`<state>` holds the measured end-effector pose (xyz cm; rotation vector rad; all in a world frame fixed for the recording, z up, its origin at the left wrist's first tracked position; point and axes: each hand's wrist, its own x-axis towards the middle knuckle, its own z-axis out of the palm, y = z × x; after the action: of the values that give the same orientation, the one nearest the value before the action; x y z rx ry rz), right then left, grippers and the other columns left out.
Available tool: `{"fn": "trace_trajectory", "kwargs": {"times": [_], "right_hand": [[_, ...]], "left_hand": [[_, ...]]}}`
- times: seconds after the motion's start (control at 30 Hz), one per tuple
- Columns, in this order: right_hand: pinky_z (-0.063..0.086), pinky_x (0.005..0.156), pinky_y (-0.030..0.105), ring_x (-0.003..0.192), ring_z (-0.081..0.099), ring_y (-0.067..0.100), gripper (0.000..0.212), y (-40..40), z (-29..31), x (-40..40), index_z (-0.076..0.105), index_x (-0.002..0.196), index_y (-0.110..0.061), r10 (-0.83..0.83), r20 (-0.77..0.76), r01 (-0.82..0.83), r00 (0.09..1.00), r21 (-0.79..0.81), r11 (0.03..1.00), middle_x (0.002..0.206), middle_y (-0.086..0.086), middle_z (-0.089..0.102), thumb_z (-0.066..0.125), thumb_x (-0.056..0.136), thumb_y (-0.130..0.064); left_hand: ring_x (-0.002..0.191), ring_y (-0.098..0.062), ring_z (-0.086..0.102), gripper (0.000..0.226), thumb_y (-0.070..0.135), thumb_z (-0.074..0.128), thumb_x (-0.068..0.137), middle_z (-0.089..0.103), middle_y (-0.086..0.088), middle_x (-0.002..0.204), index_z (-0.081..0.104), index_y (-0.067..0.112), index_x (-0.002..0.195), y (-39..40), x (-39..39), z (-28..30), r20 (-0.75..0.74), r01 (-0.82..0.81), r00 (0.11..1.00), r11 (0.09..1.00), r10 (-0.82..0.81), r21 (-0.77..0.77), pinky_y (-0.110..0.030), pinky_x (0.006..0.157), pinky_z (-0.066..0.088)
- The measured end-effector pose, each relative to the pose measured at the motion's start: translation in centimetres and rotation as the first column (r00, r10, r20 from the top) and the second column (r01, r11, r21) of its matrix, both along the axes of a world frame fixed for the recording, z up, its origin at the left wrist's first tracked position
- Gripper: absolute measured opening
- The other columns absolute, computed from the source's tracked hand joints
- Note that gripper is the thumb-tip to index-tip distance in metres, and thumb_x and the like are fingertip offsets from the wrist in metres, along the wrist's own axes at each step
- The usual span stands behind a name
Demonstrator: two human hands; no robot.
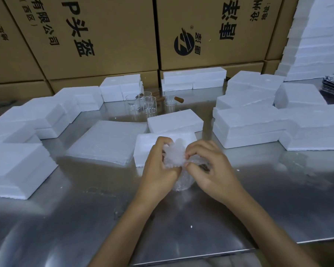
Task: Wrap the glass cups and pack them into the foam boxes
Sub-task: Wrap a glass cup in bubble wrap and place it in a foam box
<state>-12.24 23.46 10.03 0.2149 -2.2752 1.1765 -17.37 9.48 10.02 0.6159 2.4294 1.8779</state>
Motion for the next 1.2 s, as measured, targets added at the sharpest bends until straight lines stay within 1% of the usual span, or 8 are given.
{"fn": "trace_trajectory", "kwargs": {"times": [0.13, 0.23, 0.3, 0.37, 0.6, 0.8, 0.97, 1.2], "right_hand": [[0.039, 0.08, 0.019, 0.101, 0.047, 0.011, 0.014, 0.3, -1.1, 0.0, 0.068, 0.08, -0.017, -0.097, -0.003, 0.096, 0.995, 0.215, 0.972, 0.1, -0.012, 0.054, 0.058, 0.082, -0.026], [0.035, 0.08, 0.024, 0.098, 0.046, 0.012, 0.02, 0.3, -1.2, -0.2, 0.052, 0.065, -0.024, -0.13, 0.01, 0.121, 0.991, 0.305, 0.945, 0.102, -0.011, 0.054, 0.049, 0.084, -0.03], [0.037, 0.084, 0.032, 0.101, 0.048, 0.016, 0.022, 0.0, -1.3, -0.3, 0.04, 0.065, -0.031, -0.138, 0.021, 0.121, 0.99, 0.364, 0.923, 0.107, -0.008, 0.055, 0.044, 0.086, -0.03], [0.04, 0.087, 0.039, 0.104, 0.049, 0.016, 0.023, -0.2, -1.4, -0.5, 0.052, 0.068, -0.027, -0.139, 0.038, 0.113, 0.989, 0.397, 0.911, 0.111, -0.007, 0.056, 0.039, 0.087, -0.029], [0.043, 0.091, 0.029, 0.106, 0.052, 0.01, 0.03, -0.3, -1.4, 0.4, 0.063, 0.098, -0.016, -0.121, -0.149, 0.141, 0.981, 0.131, 0.981, 0.108, -0.013, 0.06, 0.04, 0.079, -0.015], [0.037, 0.099, 0.03, 0.114, 0.053, 0.017, 0.038, -0.5, -1.5, 0.7, 0.074, 0.092, -0.011, -0.067, -0.139, 0.118, 0.988, 0.401, 0.908, 0.108, -0.008, 0.068, 0.038, 0.079, -0.013], [0.029, 0.105, 0.028, 0.12, 0.049, 0.018, 0.032, -0.5, -1.7, 0.6, 0.071, 0.083, -0.015, -0.053, -0.121, 0.107, 0.991, 0.501, 0.859, 0.104, -0.011, 0.066, 0.039, 0.081, -0.016], [0.037, 0.096, 0.028, 0.107, 0.052, 0.015, 0.023, -0.7, -1.6, 0.7, 0.065, 0.083, -0.012, -0.106, -0.232, 0.169, 0.967, 0.274, 0.947, 0.101, -0.004, 0.059, 0.045, 0.072, -0.011]], "left_hand": [[0.082, 0.004, 0.054, 0.032, 0.004, 0.071, 0.084, 0.058, 0.0, 0.105, 0.058, 0.031, 0.094, -0.9, -0.2, -0.1, -0.061, 0.034, 0.997, 0.997, -0.039, -0.074, -0.012, 0.072, 0.042], [0.093, -0.005, 0.056, 0.03, 0.007, 0.067, 0.083, 0.06, 0.005, 0.112, 0.059, 0.03, 0.101, -1.9, -0.1, -0.1, -0.045, 0.034, 0.998, 0.999, -0.035, -0.024, -0.013, 0.076, 0.044], [0.094, -0.007, 0.056, 0.027, 0.011, 0.06, 0.075, 0.061, 0.014, 0.104, 0.059, 0.028, 0.097, -2.5, 0.3, 0.2, -0.169, -0.019, 0.985, 1.0, 0.02, 0.01, -0.011, 0.073, 0.04], [0.098, -0.01, 0.055, 0.022, 0.01, 0.055, 0.075, 0.063, 0.015, 0.098, 0.062, 0.026, 0.089, -2.8, 0.5, 0.5, -0.366, -0.035, 0.931, 0.996, 0.003, -0.082, -0.011, 0.079, 0.038], [0.093, -0.008, 0.05, 0.029, 0.032, 0.04, 0.084, 0.065, 0.019, 0.092, 0.066, 0.022, 0.086, -3.3, 0.4, -0.4, -0.516, -0.039, 0.802, 0.836, -0.301, -0.548, -0.027, 0.082, 0.034], [0.085, -0.014, 0.052, 0.021, 0.027, 0.047, 0.081, 0.063, 0.014, 0.082, 0.065, 0.017, 0.079, -3.1, 0.9, -0.5, -0.6, -0.116, 0.763, 0.862, -0.24, -0.493, -0.031, 0.078, 0.039], [0.1, -0.01, 0.052, 0.022, 0.023, 0.054, 0.076, 0.063, 0.015, 0.098, 0.066, 0.019, 0.095, -3.2, 1.0, -0.6, -0.648, -0.112, 0.732, 0.9, -0.212, -0.421, -0.026, 0.088, 0.038], [0.089, -0.007, 0.051, 0.025, 0.048, 0.06, 0.081, 0.055, 0.016, 0.092, 0.058, 0.025, 0.091, -2.9, 1.1, -1.5, -0.563, -0.097, 0.776, 0.828, -0.284, -0.552, -0.027, 0.081, 0.04]]}}
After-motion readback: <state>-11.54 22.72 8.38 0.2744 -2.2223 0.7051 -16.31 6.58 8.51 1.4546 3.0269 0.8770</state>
